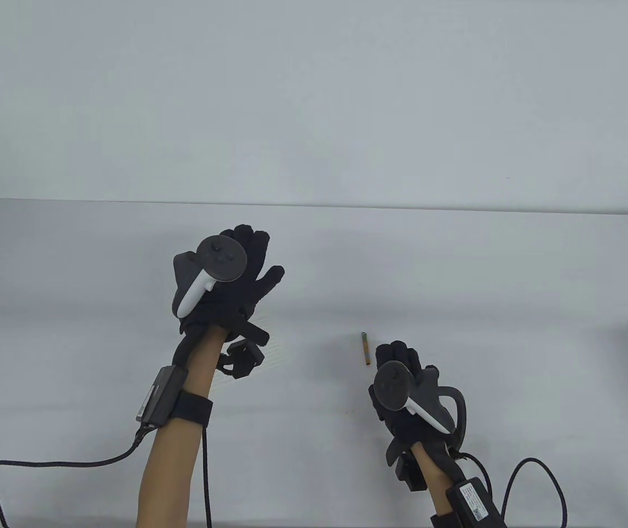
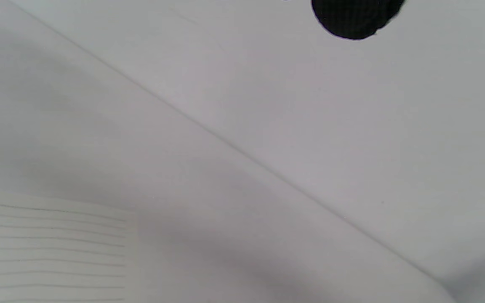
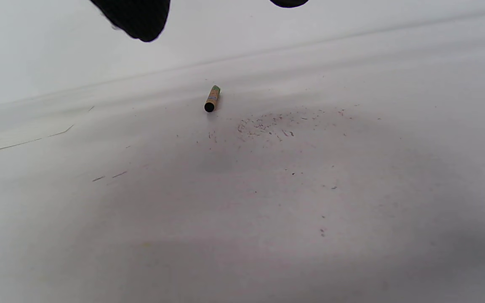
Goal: Apply wax crayon on paper
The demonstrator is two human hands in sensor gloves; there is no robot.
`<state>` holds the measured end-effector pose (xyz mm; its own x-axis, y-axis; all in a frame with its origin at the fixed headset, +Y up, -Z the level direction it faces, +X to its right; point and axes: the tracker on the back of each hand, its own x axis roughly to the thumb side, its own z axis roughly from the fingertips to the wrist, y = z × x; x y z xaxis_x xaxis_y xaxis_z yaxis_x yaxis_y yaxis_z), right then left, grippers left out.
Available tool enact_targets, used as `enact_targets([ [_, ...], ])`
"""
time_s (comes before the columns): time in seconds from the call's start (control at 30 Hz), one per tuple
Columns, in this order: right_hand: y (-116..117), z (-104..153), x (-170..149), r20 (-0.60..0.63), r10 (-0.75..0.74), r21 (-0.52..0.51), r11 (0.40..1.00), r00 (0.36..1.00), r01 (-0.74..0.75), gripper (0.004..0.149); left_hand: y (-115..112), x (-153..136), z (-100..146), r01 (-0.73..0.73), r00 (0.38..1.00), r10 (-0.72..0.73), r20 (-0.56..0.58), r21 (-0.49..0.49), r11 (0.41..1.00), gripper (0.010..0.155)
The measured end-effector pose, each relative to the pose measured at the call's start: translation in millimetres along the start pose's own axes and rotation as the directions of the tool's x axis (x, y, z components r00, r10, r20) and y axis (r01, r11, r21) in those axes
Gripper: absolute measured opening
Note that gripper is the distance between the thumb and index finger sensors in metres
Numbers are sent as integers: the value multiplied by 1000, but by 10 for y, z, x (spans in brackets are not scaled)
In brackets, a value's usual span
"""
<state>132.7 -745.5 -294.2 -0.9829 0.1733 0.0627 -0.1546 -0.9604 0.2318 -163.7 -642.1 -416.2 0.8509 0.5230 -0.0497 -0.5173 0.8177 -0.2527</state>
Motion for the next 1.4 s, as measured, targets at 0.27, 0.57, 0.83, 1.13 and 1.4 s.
enact_targets([
  [0.27,-7,-23,-22,-2,-16,16,1000,1000,16,72,-647,-343,-404,193,954,-228,-194,-183,964,70],
  [0.57,-11,-35,-38,-11,-17,30,999,1000,17,71,-996,-633,-474,338,870,-431,-238,-348,874,65],
  [0.83,-9,-38,-38,-12,-11,43,999,1000,12,71,-1016,-662,-462,322,873,-415,-255,-338,884,61],
  [1.13,1,-47,-37,-20,4,58,998,1000,-2,71,-1061,-656,-430,342,878,-414,-239,-290,894,51],
  [1.4,-24,-34,-38,-16,-9,56,998,1000,10,71,-1092,-488,-301,537,806,-557,-201,-147,831,38],
])
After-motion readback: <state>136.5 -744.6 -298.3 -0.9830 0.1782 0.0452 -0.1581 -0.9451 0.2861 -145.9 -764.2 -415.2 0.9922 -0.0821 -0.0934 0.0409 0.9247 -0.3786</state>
